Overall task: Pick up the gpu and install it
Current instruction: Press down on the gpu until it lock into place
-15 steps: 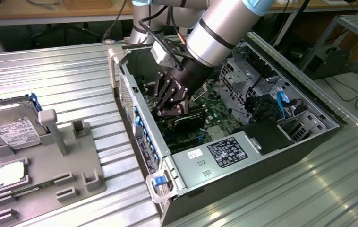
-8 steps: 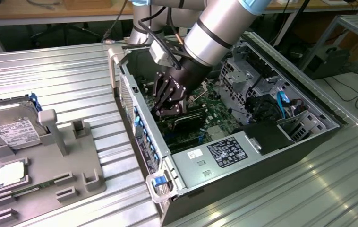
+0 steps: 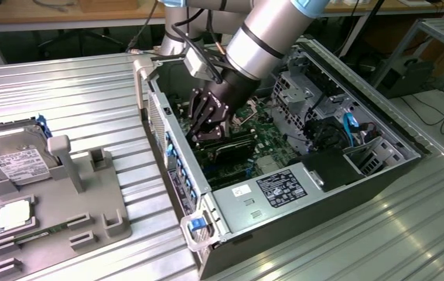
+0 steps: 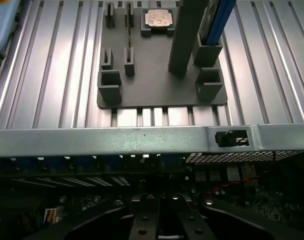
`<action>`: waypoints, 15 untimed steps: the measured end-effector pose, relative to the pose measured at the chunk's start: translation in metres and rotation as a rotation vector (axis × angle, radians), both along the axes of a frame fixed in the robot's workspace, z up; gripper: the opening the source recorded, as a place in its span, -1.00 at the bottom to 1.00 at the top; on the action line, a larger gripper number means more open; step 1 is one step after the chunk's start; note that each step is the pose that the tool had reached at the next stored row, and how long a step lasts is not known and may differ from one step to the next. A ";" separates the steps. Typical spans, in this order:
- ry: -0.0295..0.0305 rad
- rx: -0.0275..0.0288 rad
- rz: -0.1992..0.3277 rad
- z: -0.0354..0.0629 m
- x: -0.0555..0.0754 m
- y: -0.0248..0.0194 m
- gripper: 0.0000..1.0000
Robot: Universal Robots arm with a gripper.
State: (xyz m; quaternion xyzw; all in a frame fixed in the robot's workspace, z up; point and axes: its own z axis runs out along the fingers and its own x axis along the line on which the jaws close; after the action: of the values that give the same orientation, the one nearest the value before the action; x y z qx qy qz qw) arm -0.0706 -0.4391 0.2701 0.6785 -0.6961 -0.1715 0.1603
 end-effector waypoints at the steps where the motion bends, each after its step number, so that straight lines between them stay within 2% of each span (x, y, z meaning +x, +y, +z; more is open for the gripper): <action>1: 0.0006 0.0013 -0.001 -0.0019 0.002 0.0003 -0.79; 2: 0.0001 0.0037 -0.001 -0.0039 0.004 0.0009 -0.79; 3: 0.0006 0.0010 -0.001 -0.0034 0.007 0.0007 -0.79; 6: 0.0003 -0.0003 -0.001 -0.0027 0.009 0.0005 -0.79; 7: -0.0021 -0.0014 -0.001 -0.0023 0.009 0.0005 -0.79; 8: -0.0088 -0.0014 -0.001 -0.0022 0.009 0.0011 -0.79; 9: -0.0218 -0.0018 -0.001 -0.0020 0.009 0.0017 -0.79; 11: -0.0572 -0.0017 0.000 -0.0019 0.009 0.0024 -0.79; 14: -0.1135 -0.0024 0.001 -0.0020 0.009 0.0032 -0.79; 15: -0.1300 -0.0028 0.001 -0.0019 0.009 0.0032 -0.79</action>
State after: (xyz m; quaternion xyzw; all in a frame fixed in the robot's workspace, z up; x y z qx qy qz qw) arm -0.0620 -0.4359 0.2682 0.6883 -0.7050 -0.1260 0.1158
